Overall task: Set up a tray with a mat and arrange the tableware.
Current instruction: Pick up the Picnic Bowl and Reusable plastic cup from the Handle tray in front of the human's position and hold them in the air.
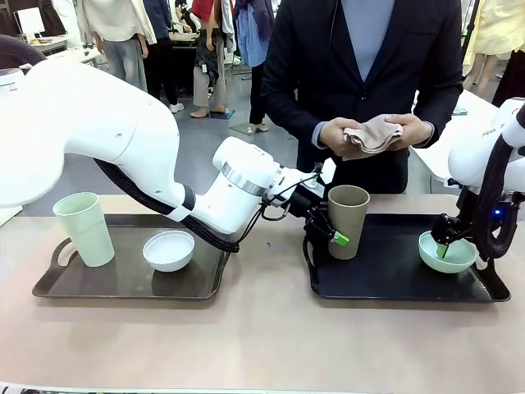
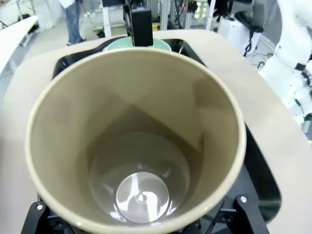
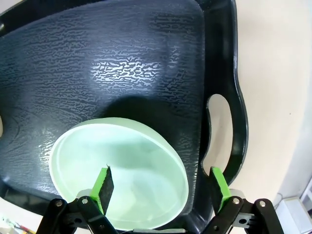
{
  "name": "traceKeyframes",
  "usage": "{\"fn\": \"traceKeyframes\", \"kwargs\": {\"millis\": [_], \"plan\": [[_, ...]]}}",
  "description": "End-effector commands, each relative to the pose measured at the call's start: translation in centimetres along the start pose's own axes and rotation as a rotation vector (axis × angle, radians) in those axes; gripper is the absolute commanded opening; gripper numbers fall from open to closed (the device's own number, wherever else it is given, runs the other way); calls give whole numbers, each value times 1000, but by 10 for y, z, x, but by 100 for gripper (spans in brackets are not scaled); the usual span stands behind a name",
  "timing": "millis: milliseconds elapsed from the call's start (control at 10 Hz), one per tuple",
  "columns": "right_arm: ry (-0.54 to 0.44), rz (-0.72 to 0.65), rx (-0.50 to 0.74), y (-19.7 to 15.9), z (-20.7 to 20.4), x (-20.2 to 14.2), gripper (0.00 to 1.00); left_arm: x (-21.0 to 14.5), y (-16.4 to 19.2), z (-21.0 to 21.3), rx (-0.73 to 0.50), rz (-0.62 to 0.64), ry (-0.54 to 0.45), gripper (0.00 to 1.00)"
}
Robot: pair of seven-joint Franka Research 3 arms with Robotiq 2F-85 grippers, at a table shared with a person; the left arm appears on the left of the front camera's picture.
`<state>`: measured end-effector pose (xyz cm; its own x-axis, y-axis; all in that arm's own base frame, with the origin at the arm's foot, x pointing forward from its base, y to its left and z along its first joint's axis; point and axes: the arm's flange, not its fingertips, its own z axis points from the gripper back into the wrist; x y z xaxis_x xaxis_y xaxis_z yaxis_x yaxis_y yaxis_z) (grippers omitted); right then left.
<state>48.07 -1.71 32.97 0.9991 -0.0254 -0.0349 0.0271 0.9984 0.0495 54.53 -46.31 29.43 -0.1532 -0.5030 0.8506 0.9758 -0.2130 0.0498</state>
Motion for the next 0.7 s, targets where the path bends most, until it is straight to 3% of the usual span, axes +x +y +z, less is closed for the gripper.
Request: {"fn": "traceKeyframes", "kwargs": {"millis": [0, 100, 200, 300, 400, 500, 600], "plan": [[-12, 33, 33, 0, 0, -2, 40, 4, 7, -5, -16, -20, -13, 89], [-13, 41, 37, 0, -1, -1, 40, 2, 7, -5, -16, -24, -15, 41], [-18, 47, 41, 0, 0, -1, 0, 3, 7, -6, -15, -22, -17, 29], [-19, 54, 45, 0, 0, 0, 38, 3, 7, -6, -17, -23, -16, 0], [-20, 54, 48, 0, 0, 0, 0, 2, 7, -5, -16, -24, -12, 0], [-22, 56, 48, 0, -1, -1, 0, 2, 5, -4, -16, -22, -8, 0], [-23, 59, 49, 1, -1, -1, 0, 2, 4, -4, -16, -18, -2, 24]]}}
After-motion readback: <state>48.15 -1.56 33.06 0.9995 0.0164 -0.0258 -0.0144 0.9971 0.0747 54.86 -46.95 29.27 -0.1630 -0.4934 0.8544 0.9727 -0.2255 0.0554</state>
